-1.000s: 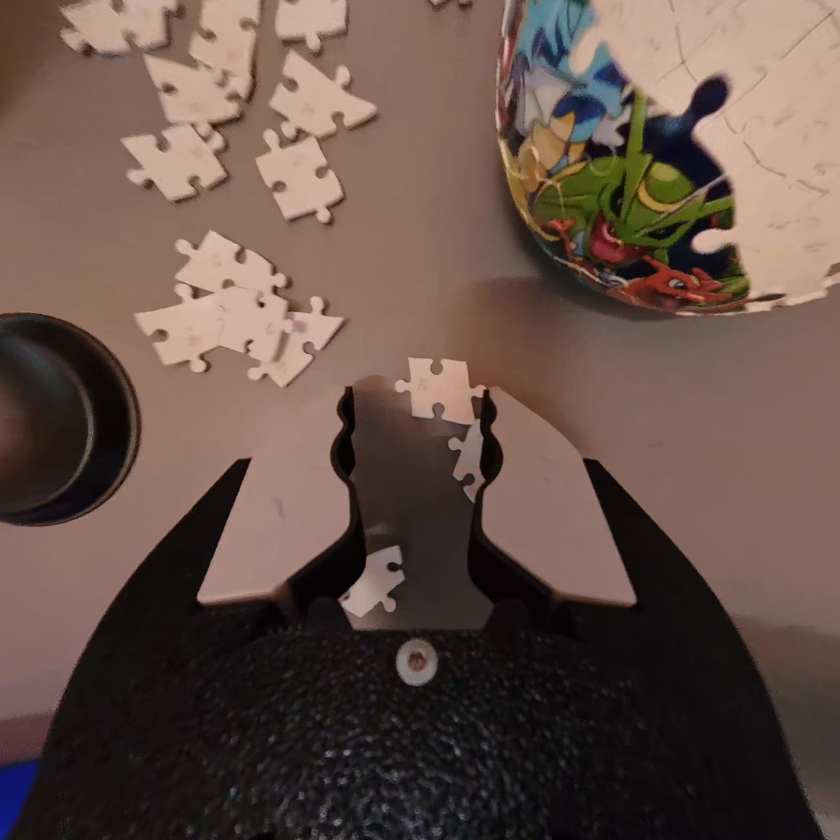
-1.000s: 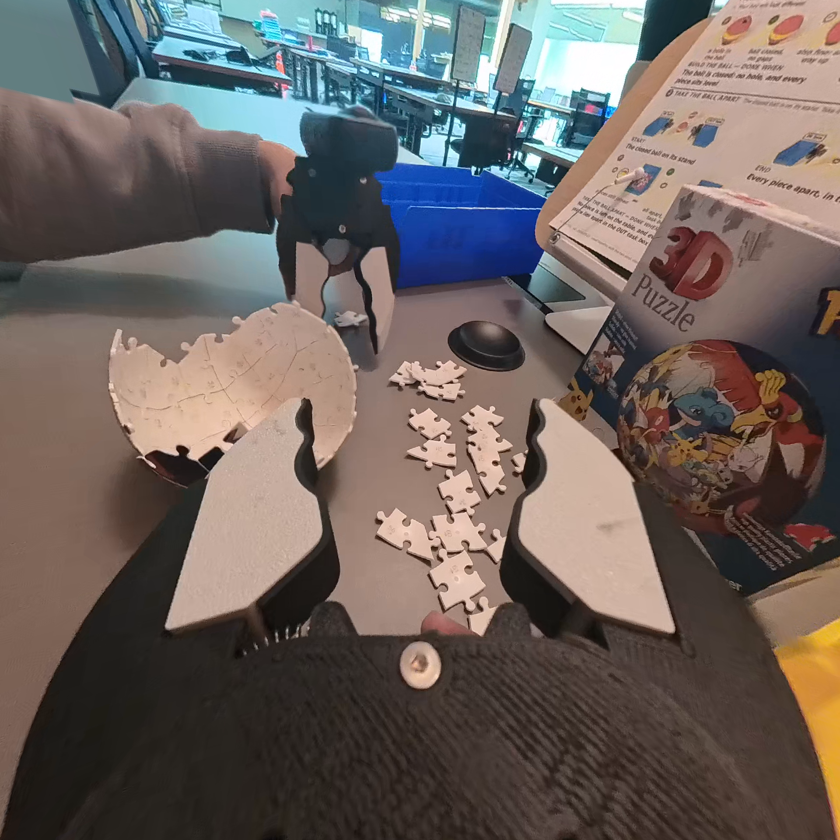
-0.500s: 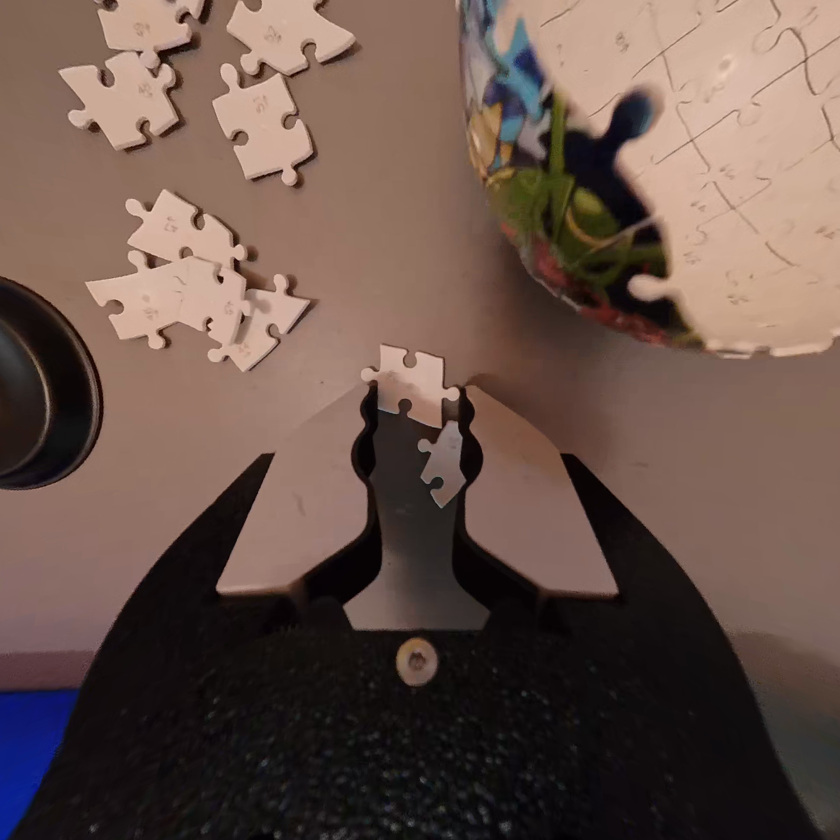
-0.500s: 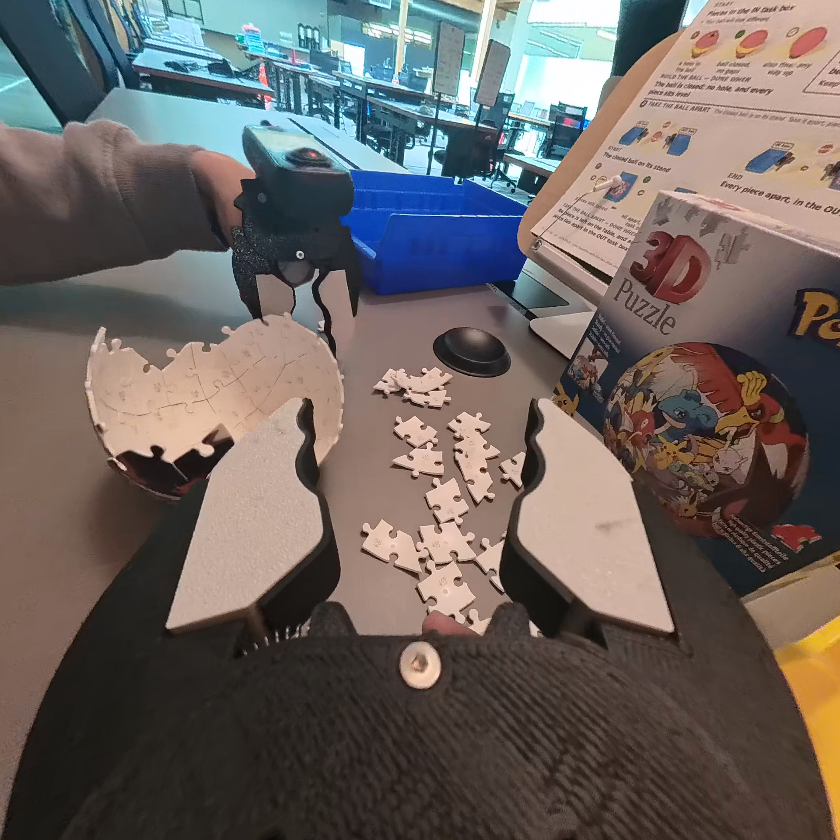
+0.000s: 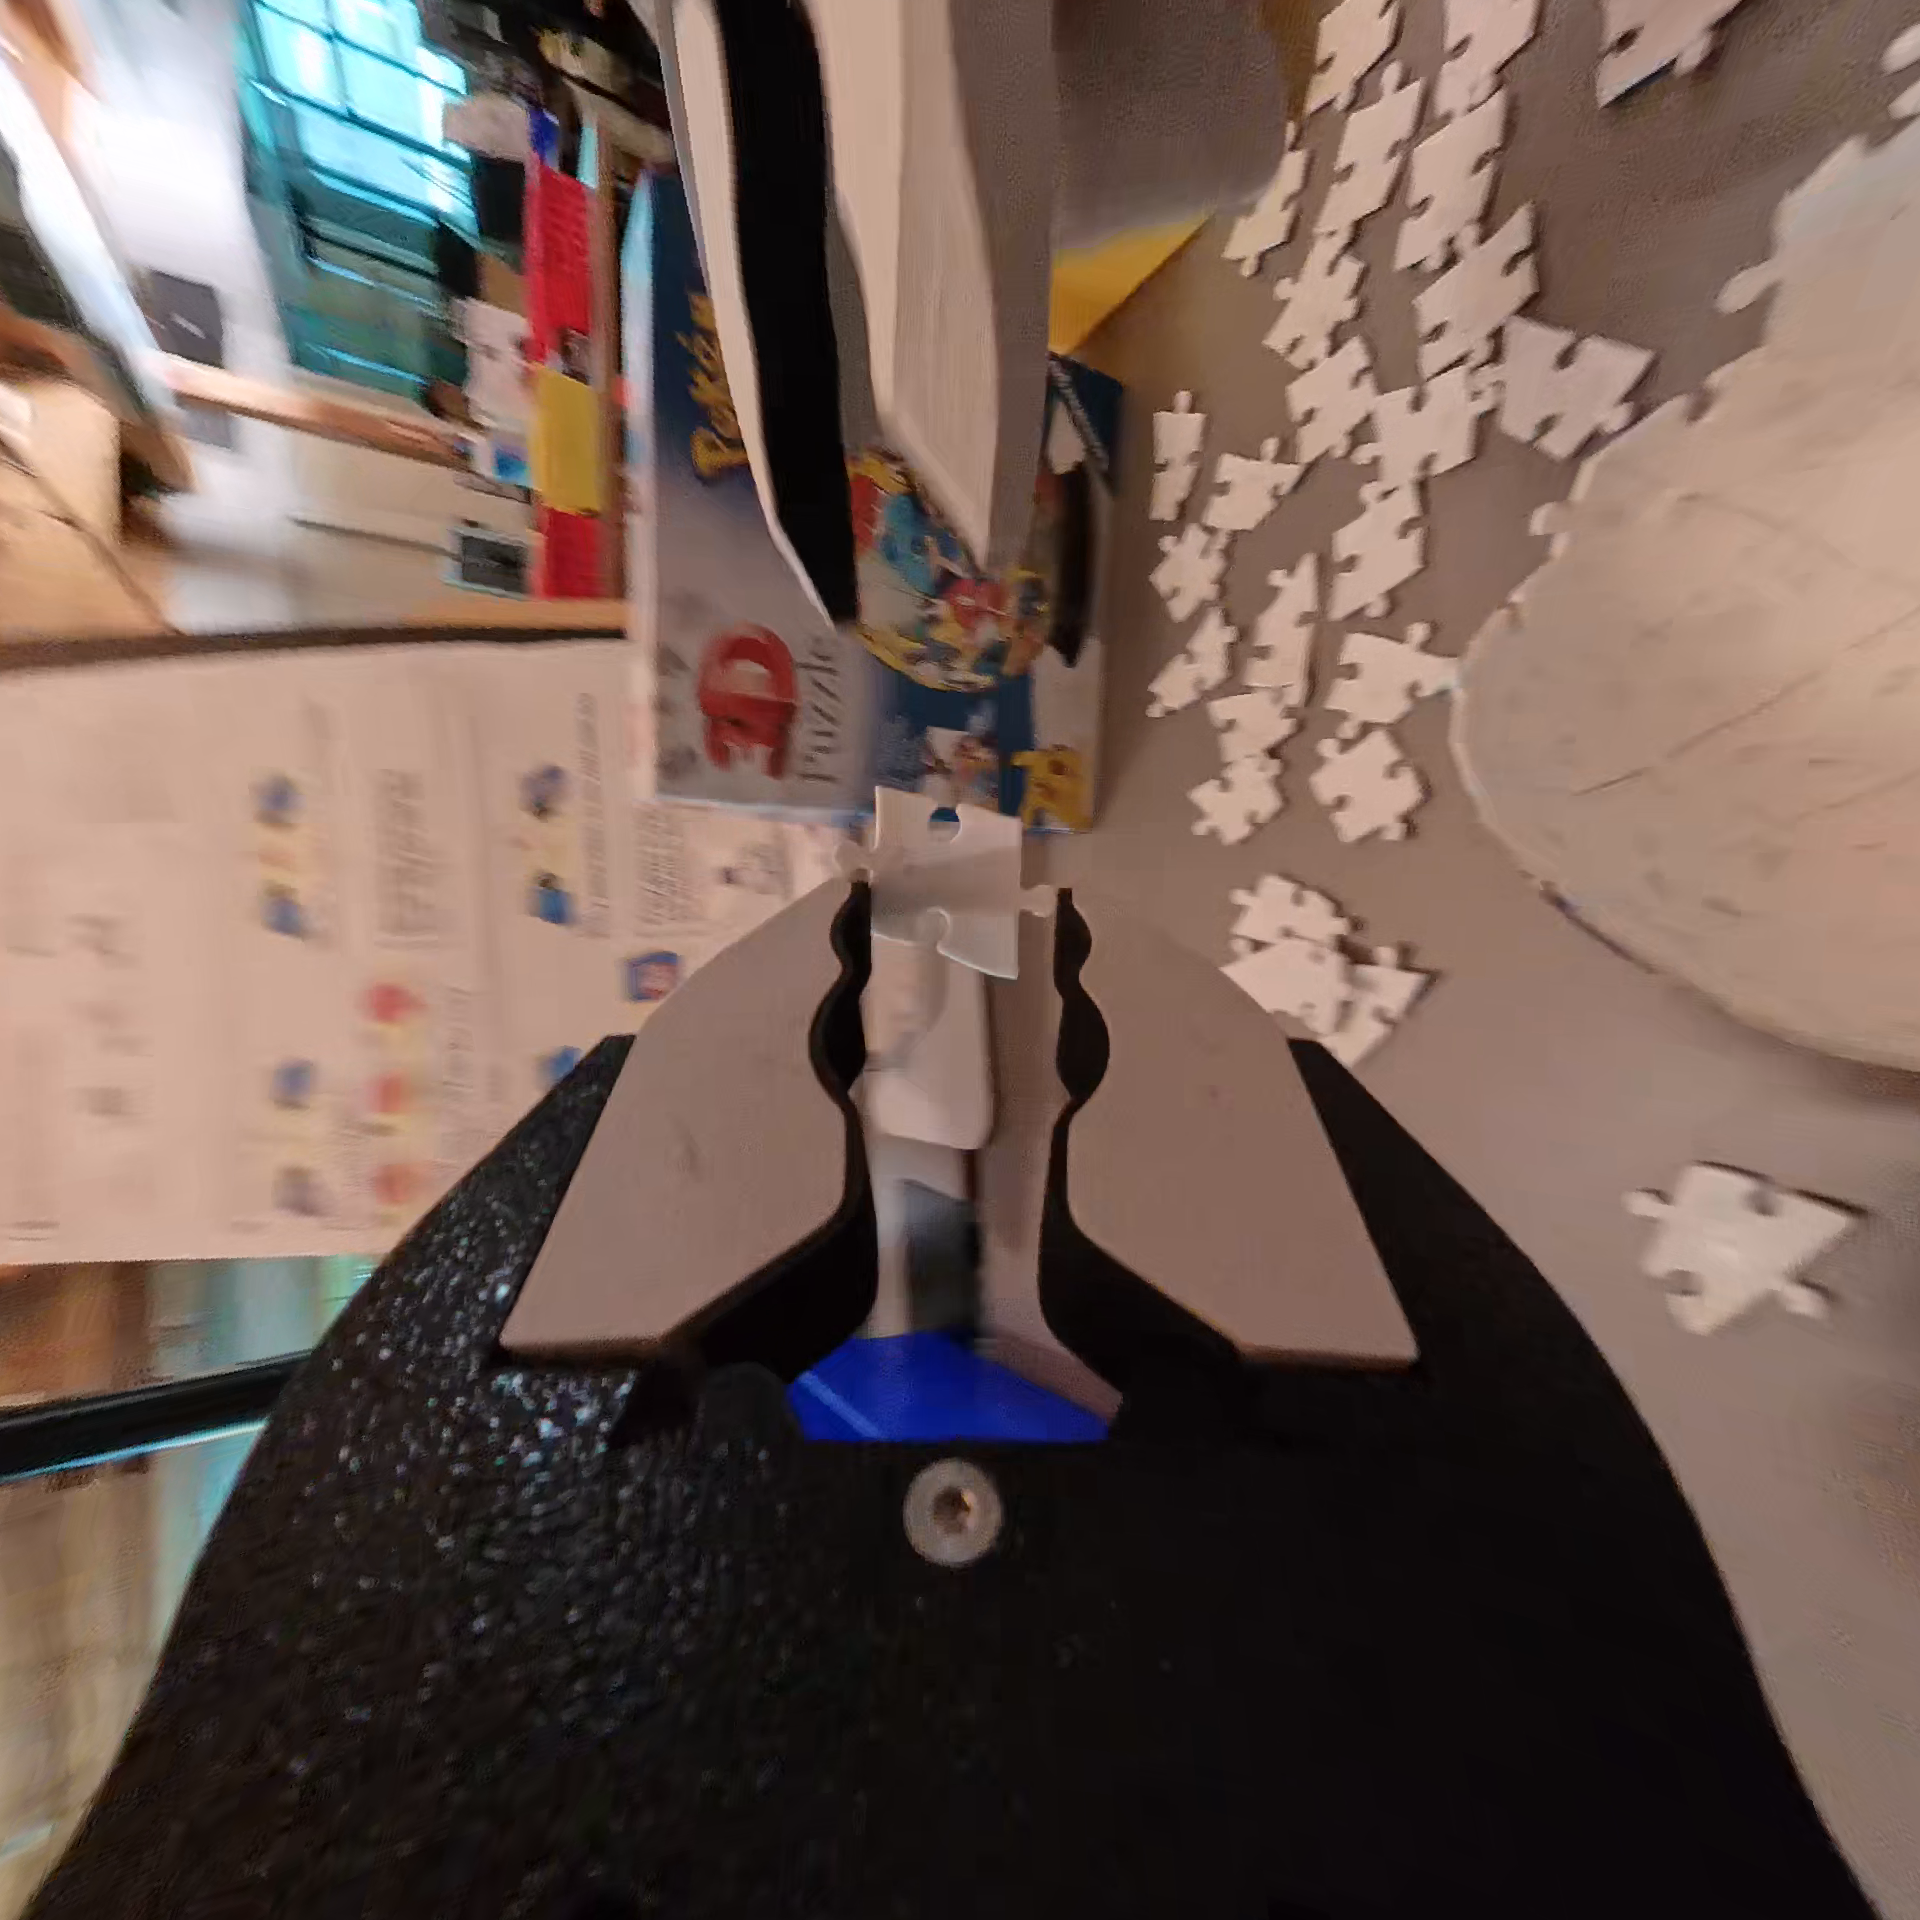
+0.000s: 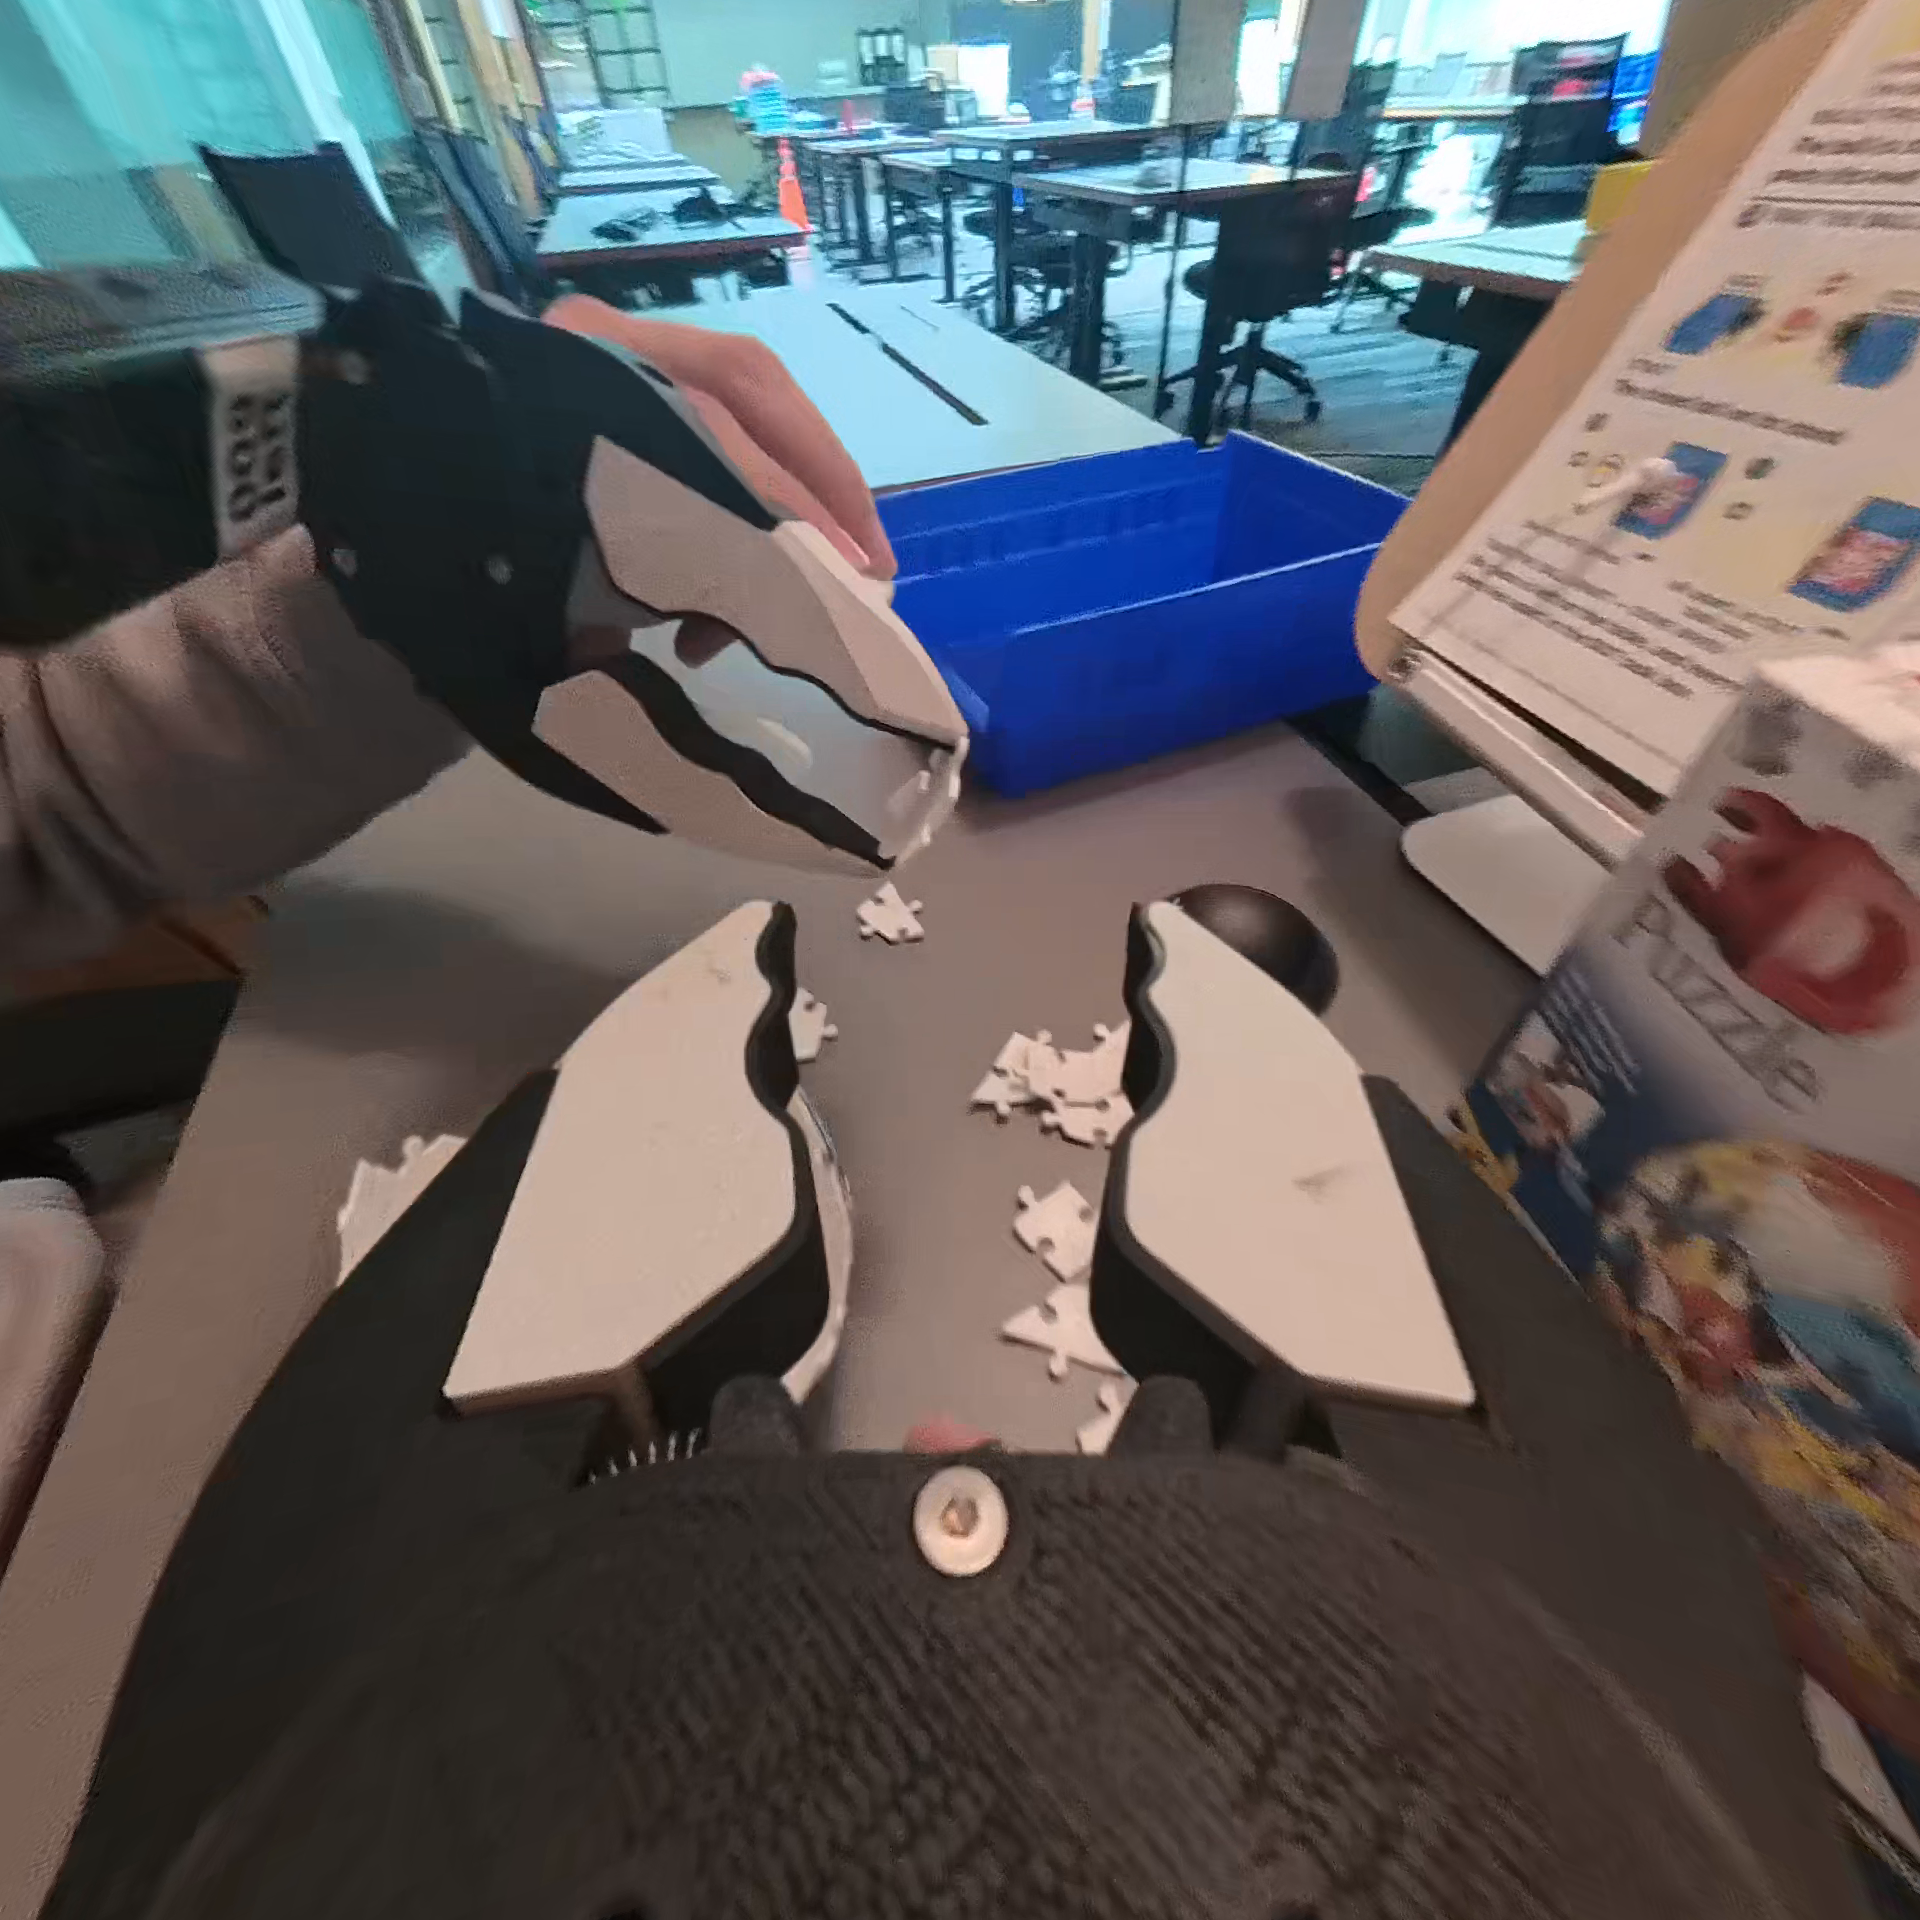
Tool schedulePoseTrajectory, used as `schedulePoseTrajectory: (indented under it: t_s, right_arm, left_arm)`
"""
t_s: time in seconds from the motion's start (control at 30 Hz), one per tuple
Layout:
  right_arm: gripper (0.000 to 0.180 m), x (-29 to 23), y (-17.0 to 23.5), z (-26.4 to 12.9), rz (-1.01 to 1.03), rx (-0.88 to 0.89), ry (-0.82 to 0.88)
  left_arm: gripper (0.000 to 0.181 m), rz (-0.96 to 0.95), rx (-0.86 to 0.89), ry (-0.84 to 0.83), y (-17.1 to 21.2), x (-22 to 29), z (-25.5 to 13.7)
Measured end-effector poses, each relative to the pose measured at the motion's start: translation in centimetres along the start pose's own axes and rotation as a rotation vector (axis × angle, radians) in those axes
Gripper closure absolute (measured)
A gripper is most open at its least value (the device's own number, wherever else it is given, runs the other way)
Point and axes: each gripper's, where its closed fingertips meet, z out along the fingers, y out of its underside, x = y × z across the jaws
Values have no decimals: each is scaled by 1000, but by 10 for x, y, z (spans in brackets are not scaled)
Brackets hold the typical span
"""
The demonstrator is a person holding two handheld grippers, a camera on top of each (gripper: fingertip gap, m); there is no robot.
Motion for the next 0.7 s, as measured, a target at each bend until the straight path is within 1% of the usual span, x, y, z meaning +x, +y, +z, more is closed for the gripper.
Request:
schedulePoseTrajectory:
  t_s: [0.03, 0.1, 0.17, 0.2, 0.27, 0.33, 0.4, 0.47, 0.53, 0.57, 0.63, 0.7]
  right_arm:
    - [123, -2, -2, 6, 0, 0, -9]
    - [131, -11, -4, 14, -13, 30, -51]
    - [146, -16, -4, 18, -21, 30, -72]
    - [155, -14, -4, 17, -31, 28, -57]
    - [166, -11, -6, 15, -53, 35, -30]
    - [176, -14, -7, 14, -61, 44, -48]
    - [177, -14, -7, 14, -68, 54, -54]
    - [177, -15, -7, 12, -93, 67, -62]
    - [178, -14, -13, 8, -119, 124, -56]
    - [178, -14, -16, 5, -132, 157, -48]
    - [178, -13, -23, 0, -126, 208, -45]
    - [178, -20, -36, -7, -130, 311, -75]
  left_arm:
    - [148, 62, -7, -43, -6, -5, -1]
    - [148, 157, -23, -87, -14, -7, -2]
    - [148, 217, -13, -123, -21, -7, -3]
    - [148, 229, -11, -118, -23, -5, -3]
    - [148, 240, 9, -128, -29, -3, -3]
    - [148, 249, 7, -137, -32, -3, -3]
    - [148, 268, -2, -149, -33, -4, -2]
    - [147, 227, 30, -153, -35, -4, -2]
    - [154, 78, 122, -194, -42, -12, -8]
    - [150, -47, 175, -176, -44, -12, -12]
    - [145, -369, 296, -122, -47, -16, -18]
    - [146, -715, 423, 8, -51, -14, -21]
